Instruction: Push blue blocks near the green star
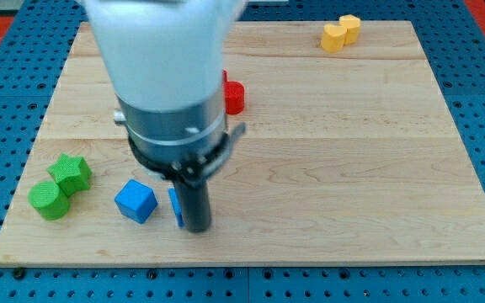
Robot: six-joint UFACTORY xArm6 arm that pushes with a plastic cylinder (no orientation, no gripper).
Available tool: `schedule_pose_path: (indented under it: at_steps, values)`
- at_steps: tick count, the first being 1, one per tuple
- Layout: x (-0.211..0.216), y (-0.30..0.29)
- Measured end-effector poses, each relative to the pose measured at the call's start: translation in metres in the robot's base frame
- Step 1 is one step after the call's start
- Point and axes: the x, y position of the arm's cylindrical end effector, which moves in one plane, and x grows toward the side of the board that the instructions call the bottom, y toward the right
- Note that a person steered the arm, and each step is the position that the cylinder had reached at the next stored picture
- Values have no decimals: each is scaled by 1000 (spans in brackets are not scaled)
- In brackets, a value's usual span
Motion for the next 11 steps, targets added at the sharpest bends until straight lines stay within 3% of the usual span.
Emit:
schedule_pose_path:
  at_steps: [1,2,4,5,6,7,8,9,10,11]
  values:
    - [-39,-39]
    - [-52,-64]
    - [-94,14]
    - [-134,-16]
    - [-116,-61]
    - [-60,-82]
    - [-56,-80]
    - [-47,-17]
    - [-1,6]
    - [7,-30]
